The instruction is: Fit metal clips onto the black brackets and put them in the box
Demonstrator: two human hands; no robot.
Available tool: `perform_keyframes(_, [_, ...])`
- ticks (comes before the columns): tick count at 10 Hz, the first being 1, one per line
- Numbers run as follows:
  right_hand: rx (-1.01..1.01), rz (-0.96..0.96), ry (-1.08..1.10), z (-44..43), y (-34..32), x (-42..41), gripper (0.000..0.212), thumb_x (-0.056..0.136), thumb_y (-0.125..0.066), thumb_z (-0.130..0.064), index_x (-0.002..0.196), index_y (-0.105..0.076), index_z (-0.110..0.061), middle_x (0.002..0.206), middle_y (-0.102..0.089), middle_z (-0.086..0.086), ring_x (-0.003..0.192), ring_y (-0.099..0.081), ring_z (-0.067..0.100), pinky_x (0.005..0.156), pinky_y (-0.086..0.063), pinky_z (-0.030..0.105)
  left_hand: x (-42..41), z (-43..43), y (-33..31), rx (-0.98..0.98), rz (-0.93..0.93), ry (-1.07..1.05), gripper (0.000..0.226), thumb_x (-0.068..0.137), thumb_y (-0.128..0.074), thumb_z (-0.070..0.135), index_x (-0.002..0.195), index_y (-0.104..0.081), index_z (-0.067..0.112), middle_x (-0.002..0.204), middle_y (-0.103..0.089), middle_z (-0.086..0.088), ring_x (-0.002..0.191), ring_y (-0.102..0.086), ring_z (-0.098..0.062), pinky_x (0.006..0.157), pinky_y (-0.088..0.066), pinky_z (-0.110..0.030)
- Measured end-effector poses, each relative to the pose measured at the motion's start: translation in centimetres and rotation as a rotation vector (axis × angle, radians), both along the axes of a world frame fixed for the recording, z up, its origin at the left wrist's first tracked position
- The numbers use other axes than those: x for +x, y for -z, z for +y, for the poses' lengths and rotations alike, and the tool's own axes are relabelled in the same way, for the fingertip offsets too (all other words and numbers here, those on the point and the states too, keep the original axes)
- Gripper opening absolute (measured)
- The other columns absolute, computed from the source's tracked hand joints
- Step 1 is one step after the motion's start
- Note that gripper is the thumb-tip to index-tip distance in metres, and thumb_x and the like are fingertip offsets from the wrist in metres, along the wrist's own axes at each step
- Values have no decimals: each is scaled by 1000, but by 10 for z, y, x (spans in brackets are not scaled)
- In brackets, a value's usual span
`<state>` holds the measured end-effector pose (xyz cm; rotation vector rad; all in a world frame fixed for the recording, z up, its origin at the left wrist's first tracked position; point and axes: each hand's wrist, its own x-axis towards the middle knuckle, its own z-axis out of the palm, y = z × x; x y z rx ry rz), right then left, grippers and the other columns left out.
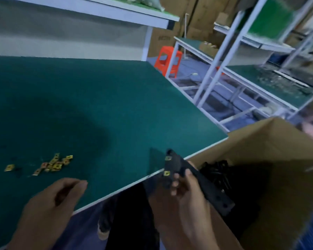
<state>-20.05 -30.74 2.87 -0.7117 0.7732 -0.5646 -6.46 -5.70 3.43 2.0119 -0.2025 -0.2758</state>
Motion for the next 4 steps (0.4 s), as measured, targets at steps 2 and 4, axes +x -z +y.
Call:
perform_keyframes(2, [14, 78, 424, -91, 1, -59, 23, 101, -61, -35, 115, -65, -17, 125, -70, 8, 106, -67, 18, 89, -50, 29, 8, 22, 25, 56, 85, -100, 60, 91, -43, 74, 73, -74, 27, 80, -76, 7, 85, -67, -21, 83, -52, -48])
perform_keyframes(4, [-198, 195, 281, -67, 4, -48, 23, 102, -60, -23, 123, -66, -13, 99, -76, 2, 91, -66, 17, 87, -49, 31, 29, 50, 20, -39, -74, -206, 29, 91, -59, 53, 98, -75, 30, 94, -76, 14, 88, -70, -3, 68, -57, -27])
